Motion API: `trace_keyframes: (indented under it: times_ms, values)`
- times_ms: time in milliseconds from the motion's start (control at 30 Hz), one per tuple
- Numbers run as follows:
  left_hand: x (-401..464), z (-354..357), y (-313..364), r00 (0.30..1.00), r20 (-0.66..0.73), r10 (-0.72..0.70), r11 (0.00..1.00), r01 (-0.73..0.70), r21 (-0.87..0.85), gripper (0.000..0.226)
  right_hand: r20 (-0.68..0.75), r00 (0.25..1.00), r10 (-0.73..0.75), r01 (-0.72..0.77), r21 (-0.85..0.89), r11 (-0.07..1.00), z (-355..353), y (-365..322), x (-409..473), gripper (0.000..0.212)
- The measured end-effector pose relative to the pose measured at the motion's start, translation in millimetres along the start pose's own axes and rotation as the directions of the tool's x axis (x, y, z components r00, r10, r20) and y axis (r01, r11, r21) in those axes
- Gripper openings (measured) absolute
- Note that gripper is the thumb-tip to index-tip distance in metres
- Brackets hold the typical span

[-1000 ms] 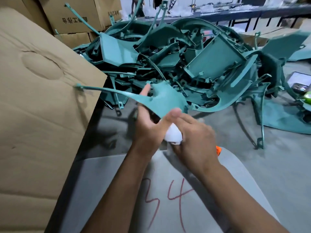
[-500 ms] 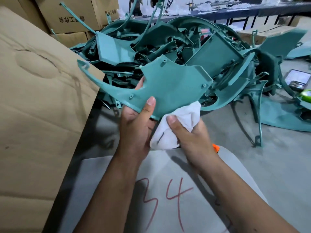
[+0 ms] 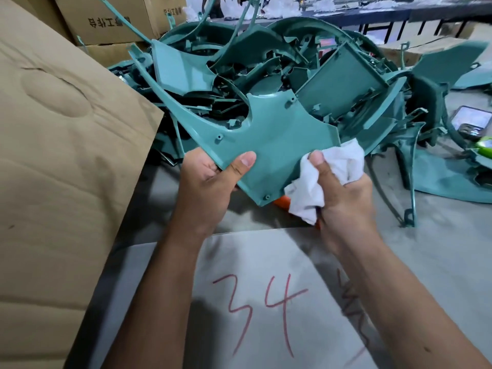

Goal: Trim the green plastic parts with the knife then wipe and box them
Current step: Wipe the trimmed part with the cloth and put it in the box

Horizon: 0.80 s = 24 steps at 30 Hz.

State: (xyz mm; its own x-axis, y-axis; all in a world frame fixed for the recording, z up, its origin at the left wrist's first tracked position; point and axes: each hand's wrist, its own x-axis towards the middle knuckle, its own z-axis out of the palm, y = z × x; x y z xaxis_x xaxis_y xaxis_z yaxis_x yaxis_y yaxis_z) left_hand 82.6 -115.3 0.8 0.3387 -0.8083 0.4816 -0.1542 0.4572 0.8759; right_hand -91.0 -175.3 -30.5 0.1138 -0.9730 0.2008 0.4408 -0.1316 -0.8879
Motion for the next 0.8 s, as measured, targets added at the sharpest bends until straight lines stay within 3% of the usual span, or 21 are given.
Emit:
trace_keyframes:
  times_ms: [67,200,333,400,533,667,800]
  values:
    - [-1,-3,3,0.999,0.027,0.019,0.999,-0.020,0.042,0.019,-0.062,0.996,-0.061,0.058,-0.051,0.997,-4,1,4,0.038]
    - [0,-5,8,0.994,0.034,0.107,0.985,-0.110,0.133,0.026,-0.166,0.920,-0.354,0.256,-0.430,0.866,-12,9,5,0.054]
    - [4,-7,4,0.981,-0.012,0.192,0.956,-0.184,0.230,0.033,-0.215,0.794,-0.569,0.343,-0.614,0.711,-14,9,3,0.040]
    - [4,-10,1,0.982,-0.010,0.189,0.959,-0.183,0.216,0.035,-0.161,0.817,-0.555,0.368,-0.595,0.714,-15,7,4,0.034]
    - [5,-7,-6,0.987,-0.002,0.160,0.974,-0.157,0.163,0.027,0.142,0.928,-0.345,0.363,-0.563,0.743,-7,8,1,0.023]
    - [0,2,-14,0.970,-0.144,0.196,0.974,-0.175,0.146,0.018,0.089,0.922,-0.376,0.354,-0.585,0.730,0,12,-2,0.031]
    - [2,5,-9,0.921,-0.334,0.200,0.978,-0.169,0.119,0.019,0.082,0.963,-0.256,0.255,-0.586,0.769,-7,12,1,0.047]
